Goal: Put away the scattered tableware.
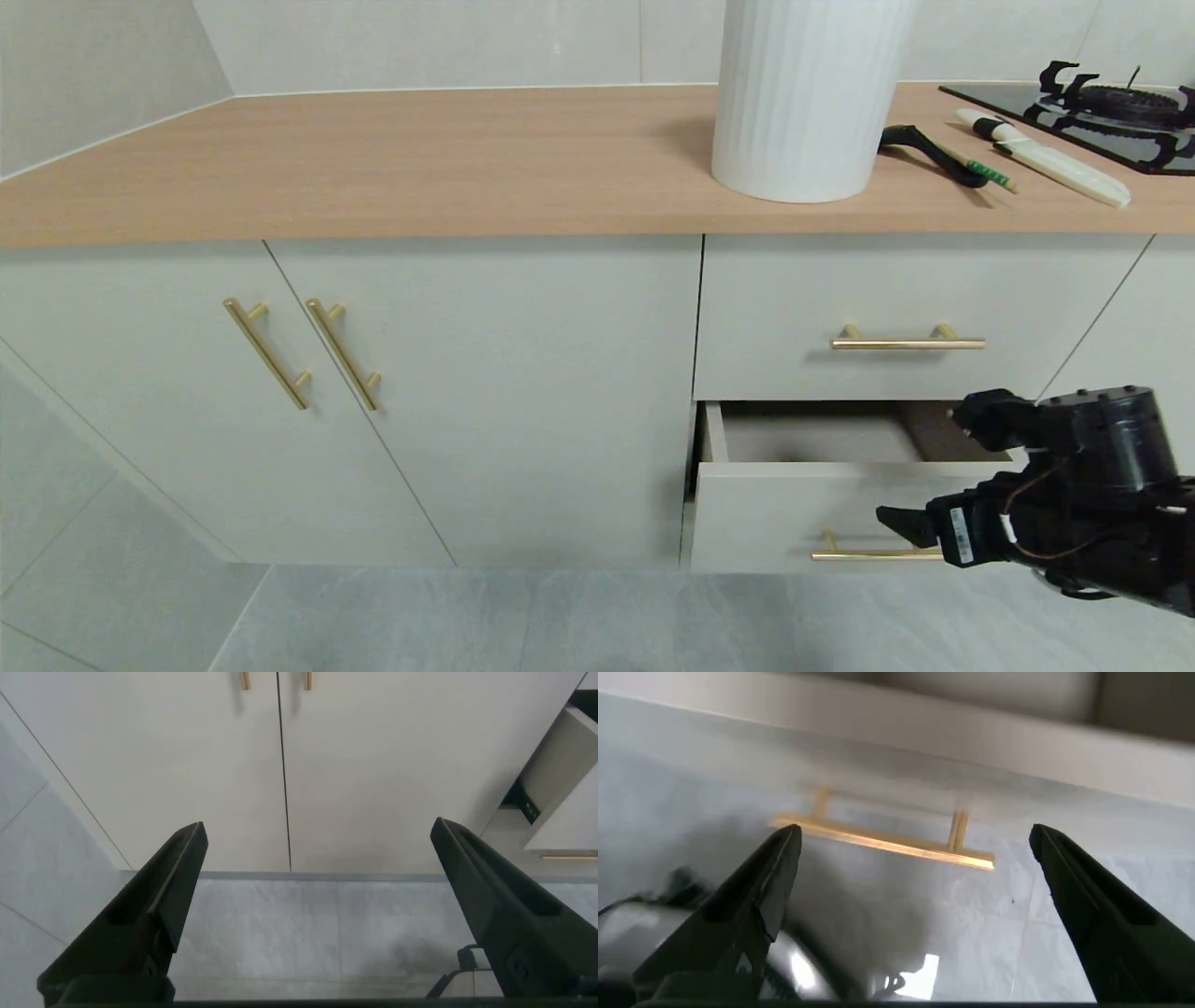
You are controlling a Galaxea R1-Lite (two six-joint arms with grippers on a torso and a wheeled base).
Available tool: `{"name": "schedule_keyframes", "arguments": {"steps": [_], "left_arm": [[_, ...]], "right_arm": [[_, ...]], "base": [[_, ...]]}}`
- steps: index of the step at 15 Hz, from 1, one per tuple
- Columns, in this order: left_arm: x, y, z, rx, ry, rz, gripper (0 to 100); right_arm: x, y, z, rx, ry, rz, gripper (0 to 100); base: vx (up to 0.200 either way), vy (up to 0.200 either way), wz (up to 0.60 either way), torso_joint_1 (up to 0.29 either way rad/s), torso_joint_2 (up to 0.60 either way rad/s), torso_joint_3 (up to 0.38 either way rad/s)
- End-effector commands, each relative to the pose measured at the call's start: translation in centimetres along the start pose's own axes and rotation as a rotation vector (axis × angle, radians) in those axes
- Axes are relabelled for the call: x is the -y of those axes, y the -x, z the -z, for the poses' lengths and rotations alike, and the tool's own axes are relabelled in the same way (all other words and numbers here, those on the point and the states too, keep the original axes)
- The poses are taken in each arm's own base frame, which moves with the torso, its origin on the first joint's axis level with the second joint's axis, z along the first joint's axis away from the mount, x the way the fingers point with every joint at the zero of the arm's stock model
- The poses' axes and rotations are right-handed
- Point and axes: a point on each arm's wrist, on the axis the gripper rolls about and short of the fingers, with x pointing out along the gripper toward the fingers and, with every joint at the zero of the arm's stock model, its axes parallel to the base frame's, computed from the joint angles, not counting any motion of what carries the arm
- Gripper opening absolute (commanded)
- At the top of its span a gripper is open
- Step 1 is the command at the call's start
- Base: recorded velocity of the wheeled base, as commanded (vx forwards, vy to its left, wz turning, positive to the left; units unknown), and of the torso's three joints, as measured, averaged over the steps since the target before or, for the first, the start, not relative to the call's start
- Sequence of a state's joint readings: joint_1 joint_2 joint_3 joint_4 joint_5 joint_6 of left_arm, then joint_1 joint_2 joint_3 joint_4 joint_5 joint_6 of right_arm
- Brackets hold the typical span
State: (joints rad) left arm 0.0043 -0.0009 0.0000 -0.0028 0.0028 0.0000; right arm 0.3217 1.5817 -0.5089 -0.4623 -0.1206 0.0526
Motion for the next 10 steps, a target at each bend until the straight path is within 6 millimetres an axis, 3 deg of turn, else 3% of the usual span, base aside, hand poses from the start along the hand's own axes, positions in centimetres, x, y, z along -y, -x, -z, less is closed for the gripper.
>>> {"name": "schedule_keyframes", "arguments": {"steps": [1, 3, 10], "left_arm": [[0.0, 0.0, 0.0, -0.001, 0.000, -0.001, 100], [0.0, 0.0, 0.0, -0.001, 0.000, -0.001, 100], [0.0, 0.0, 0.0, -0.001, 0.000, -0.001, 100]], "right_arm": [[-0.4, 5.3, -2.6, 0.183, 0.000, -0.055, 100], [-0.7, 5.2, -2.6, 0.184, 0.005, -0.061, 100], [-1.4, -1.9, -1.0, 0.118, -0.013, 0.029, 100]], "base": [[0.000, 0.000, 0.00, 0.000, 0.00, 0.000], [0.000, 0.000, 0.00, 0.000, 0.00, 0.000], [0.000, 0.000, 0.00, 0.000, 0.00, 0.000]]}}
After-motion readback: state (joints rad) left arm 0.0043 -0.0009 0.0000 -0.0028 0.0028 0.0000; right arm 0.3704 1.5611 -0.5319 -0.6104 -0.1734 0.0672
